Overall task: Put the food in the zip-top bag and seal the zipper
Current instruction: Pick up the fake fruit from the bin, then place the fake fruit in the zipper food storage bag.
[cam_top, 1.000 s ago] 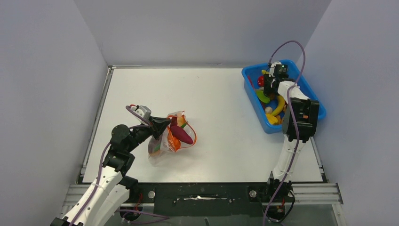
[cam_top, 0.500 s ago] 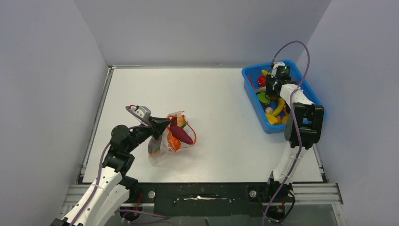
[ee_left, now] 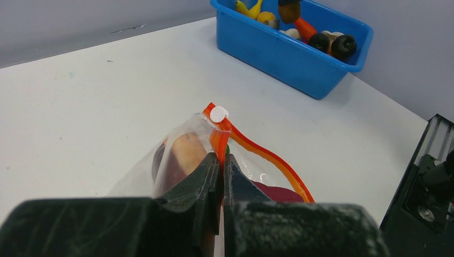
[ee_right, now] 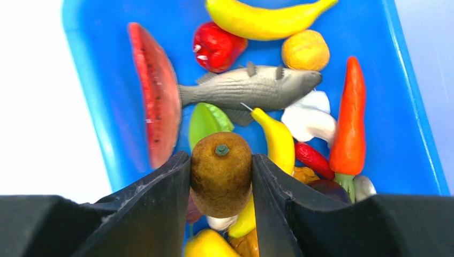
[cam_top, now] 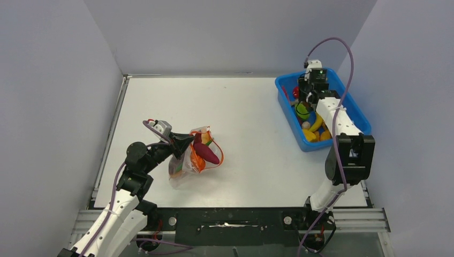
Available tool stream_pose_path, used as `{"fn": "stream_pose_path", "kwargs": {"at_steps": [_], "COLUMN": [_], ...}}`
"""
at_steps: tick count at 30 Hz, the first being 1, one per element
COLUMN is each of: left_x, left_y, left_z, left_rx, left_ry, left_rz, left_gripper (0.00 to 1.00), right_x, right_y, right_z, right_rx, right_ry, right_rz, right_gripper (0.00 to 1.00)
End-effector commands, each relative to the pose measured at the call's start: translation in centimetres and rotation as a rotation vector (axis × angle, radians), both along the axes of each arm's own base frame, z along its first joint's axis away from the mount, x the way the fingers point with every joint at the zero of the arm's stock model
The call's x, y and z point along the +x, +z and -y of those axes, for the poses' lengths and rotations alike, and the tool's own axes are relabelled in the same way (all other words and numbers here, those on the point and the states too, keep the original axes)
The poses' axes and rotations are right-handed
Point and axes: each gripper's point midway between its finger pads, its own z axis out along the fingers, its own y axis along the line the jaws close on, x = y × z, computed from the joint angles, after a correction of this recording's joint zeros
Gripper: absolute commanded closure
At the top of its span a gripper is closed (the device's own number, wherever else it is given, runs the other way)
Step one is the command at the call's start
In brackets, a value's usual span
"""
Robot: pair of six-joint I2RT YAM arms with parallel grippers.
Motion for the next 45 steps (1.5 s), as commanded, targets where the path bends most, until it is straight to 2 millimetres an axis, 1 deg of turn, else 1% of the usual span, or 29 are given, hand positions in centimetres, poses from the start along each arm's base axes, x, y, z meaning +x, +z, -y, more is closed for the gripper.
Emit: {"fn": "stream_pose_path", "kwargs": {"at_steps": [1, 10, 15, 17, 21, 23, 26, 29, 33, 35, 37, 41, 45], "left_x": [0.0, 0.0, 0.0, 0.0, 0.1, 0.1, 0.1, 0.3, 0.2, 0.2, 0.3, 0.6, 0.9], "left_y": [1.9, 1.9, 2.2, 2.4, 3.6, 4.4, 5.5, 6.0, 8.0, 8.5, 8.2, 6.8, 5.2], "left_z": [0.0, 0.2, 0.4, 0.5, 0.8, 0.9, 1.0, 1.1, 1.4, 1.5, 1.5, 1.3, 1.0], "left_rx": [-0.018, -0.033, -0.067, -0.083, -0.125, -0.157, -0.195, -0.22, -0.296, -0.323, -0.328, -0.325, -0.311], "left_ry": [0.0, -0.006, -0.012, -0.017, -0.027, -0.032, -0.039, -0.039, -0.064, -0.072, -0.07, -0.045, -0.02], "left_rz": [0.073, 0.063, 0.057, 0.057, 0.061, 0.067, 0.075, 0.072, 0.095, 0.097, 0.089, 0.061, 0.038], "left_gripper": [1.0, 1.0, 1.0, 1.0, 1.0, 1.0, 1.0, 1.0, 1.0, 1.0, 1.0, 1.0, 1.0], "right_x": [-1.4, -4.7, -7.1, -8.3, -10.6, -11.8, -13.5, -15.1, -17.0, -18.0, -18.8, -20.5, -21.6], "right_y": [4.9, 8.9, 10.9, 11.8, 13.9, 15.1, 16.3, 16.9, 17.3, 17.5, 17.8, 18.2, 17.2], "right_z": [-2.8, -11.1, -15.6, -17.4, -20.7, -21.8, -23.0, -24.6, -27.3, -28.6, -29.7, -32.1, -34.8], "right_rx": [-0.005, 0.109, 0.192, 0.249, 0.344, 0.404, 0.491, 0.578, 0.682, 0.726, 0.771, 0.87, 0.92], "right_ry": [0.026, 0.237, 0.359, 0.416, 0.503, 0.525, 0.557, 0.61, 0.688, 0.723, 0.753, 0.816, 0.864], "right_rz": [0.106, 0.219, 0.286, 0.311, 0.382, 0.424, 0.472, 0.497, 0.501, 0.503, 0.51, 0.509, 0.467], "right_gripper": [0.63, 0.63, 0.63, 0.63, 0.63, 0.63, 0.63, 0.63, 0.63, 0.63, 0.64, 0.64, 0.63]}}
